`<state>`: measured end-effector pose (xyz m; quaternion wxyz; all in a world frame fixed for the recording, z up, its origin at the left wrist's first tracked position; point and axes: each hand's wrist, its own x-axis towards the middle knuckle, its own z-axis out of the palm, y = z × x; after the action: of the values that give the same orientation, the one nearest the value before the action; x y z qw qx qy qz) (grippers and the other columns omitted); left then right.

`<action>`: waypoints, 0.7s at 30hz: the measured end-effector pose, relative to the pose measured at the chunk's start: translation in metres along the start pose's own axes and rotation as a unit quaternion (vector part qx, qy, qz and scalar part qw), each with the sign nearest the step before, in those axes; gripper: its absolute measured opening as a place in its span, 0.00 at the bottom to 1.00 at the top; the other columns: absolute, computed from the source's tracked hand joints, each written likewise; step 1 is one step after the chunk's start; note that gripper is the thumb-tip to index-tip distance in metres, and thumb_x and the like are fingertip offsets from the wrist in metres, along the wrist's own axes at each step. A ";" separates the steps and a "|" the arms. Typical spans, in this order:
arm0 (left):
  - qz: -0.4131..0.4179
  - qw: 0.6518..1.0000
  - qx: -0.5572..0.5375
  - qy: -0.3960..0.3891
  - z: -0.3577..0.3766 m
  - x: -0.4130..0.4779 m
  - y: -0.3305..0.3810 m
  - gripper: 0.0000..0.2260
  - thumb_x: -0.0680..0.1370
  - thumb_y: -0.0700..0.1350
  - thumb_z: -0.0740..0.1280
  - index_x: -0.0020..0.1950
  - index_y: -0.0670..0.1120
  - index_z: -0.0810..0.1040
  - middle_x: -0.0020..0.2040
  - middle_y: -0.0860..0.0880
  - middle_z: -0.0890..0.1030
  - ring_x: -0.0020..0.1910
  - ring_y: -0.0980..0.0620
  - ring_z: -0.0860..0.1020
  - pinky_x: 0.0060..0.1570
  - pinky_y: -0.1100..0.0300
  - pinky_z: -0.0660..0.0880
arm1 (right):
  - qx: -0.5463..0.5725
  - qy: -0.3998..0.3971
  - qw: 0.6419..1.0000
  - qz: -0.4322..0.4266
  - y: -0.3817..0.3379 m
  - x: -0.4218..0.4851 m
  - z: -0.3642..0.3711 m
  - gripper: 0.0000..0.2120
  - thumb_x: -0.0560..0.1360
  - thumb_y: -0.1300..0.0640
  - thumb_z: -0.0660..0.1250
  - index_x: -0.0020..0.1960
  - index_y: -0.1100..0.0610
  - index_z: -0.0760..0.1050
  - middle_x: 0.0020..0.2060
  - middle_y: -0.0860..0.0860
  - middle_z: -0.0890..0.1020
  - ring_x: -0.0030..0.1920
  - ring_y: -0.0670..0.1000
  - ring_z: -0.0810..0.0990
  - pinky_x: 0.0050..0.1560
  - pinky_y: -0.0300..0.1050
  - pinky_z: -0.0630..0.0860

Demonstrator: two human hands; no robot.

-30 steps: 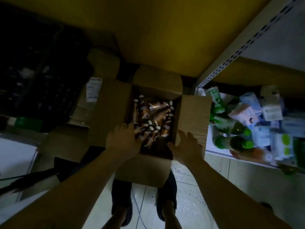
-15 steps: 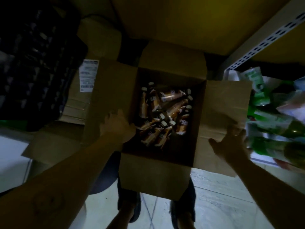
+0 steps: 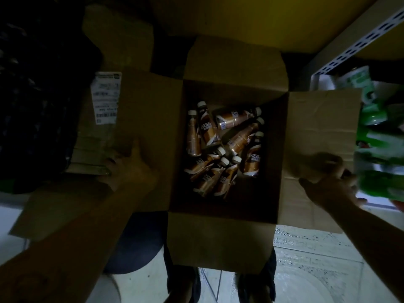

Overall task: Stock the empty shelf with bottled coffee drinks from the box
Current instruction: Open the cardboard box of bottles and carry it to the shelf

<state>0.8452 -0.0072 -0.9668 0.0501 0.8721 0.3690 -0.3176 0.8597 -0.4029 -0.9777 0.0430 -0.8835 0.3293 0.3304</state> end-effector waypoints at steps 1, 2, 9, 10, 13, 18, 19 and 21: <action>-0.001 1.000 0.016 0.016 0.000 -0.004 -0.002 0.46 0.69 0.61 0.71 0.76 0.64 0.42 0.76 0.35 0.48 0.73 0.33 0.52 0.66 0.32 0.56 | -0.008 0.004 1.000 0.000 0.000 -0.006 -0.001 0.50 0.69 0.38 0.70 0.76 0.52 0.41 0.72 0.67 0.54 0.70 0.70 0.57 0.69 0.70 0.53; 0.003 0.999 0.022 0.036 -0.001 -0.010 -0.002 0.47 0.68 0.61 0.72 0.75 0.64 0.43 0.75 0.35 0.49 0.72 0.34 0.53 0.65 0.34 0.57 | -0.012 0.016 1.000 0.000 -0.001 -0.012 -0.003 0.49 0.69 0.39 0.71 0.76 0.53 0.42 0.71 0.67 0.55 0.69 0.70 0.59 0.68 0.69 0.55; 0.159 0.967 -0.105 0.170 -0.019 -0.075 0.016 0.54 0.64 0.47 0.77 0.78 0.57 0.42 0.67 0.33 0.67 0.60 0.32 0.71 0.53 0.37 0.72 | 0.149 0.141 0.978 -0.033 -0.009 -0.068 -0.038 0.46 0.70 0.46 0.72 0.76 0.58 0.48 0.64 0.67 0.68 0.63 0.68 0.69 0.59 0.64 0.68; 0.172 0.956 -0.130 0.197 -0.023 -0.083 0.021 0.53 0.65 0.45 0.78 0.78 0.54 0.45 0.64 0.34 0.71 0.57 0.35 0.74 0.49 0.40 0.74 | 0.177 0.112 0.977 -0.044 -0.011 -0.074 -0.042 0.43 0.71 0.45 0.72 0.75 0.58 0.51 0.64 0.65 0.70 0.61 0.67 0.71 0.58 0.63 0.70; 0.173 0.960 -0.202 0.088 -0.031 -0.088 0.031 0.41 0.73 0.44 0.71 0.78 0.52 0.49 0.59 0.39 0.75 0.53 0.38 0.77 0.48 0.47 0.75 | 0.169 0.031 0.983 -0.070 -0.020 -0.084 -0.051 0.34 0.73 0.45 0.69 0.72 0.58 0.60 0.55 0.63 0.79 0.51 0.62 0.79 0.46 0.51 0.74; 0.149 0.971 -0.175 -0.069 -0.034 -0.071 0.044 0.08 0.77 0.46 0.64 0.43 0.41 0.74 0.40 0.43 0.78 0.36 0.47 0.76 0.38 0.57 0.74 | 0.103 -0.099 0.986 -0.084 -0.044 -0.080 -0.053 0.23 0.75 0.40 0.63 0.56 0.60 0.72 0.45 0.56 0.81 0.40 0.58 0.82 0.45 0.54 0.81; 0.144 0.975 -0.151 -0.074 -0.034 -0.070 0.047 0.12 0.77 0.47 0.64 0.38 0.41 0.73 0.38 0.43 0.78 0.34 0.48 0.75 0.36 0.57 0.74 | 0.082 -0.111 0.987 -0.083 -0.047 -0.078 -0.051 0.22 0.76 0.41 0.62 0.53 0.61 0.74 0.43 0.56 0.81 0.39 0.58 0.83 0.45 0.54 0.81; 0.135 0.982 -0.120 -0.061 -0.031 -0.066 0.051 0.17 0.77 0.51 0.65 0.32 0.42 0.71 0.33 0.45 0.76 0.31 0.47 0.75 0.34 0.58 0.74 | 0.057 -0.127 0.986 -0.088 -0.051 -0.077 -0.048 0.19 0.77 0.43 0.61 0.48 0.60 0.75 0.40 0.56 0.81 0.36 0.58 0.83 0.43 0.53 0.82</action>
<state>0.8610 -0.0742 -0.9111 0.2193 0.8804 0.2794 -0.3144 0.8739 -0.3346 -0.9004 0.1636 -0.8560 0.2608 0.4153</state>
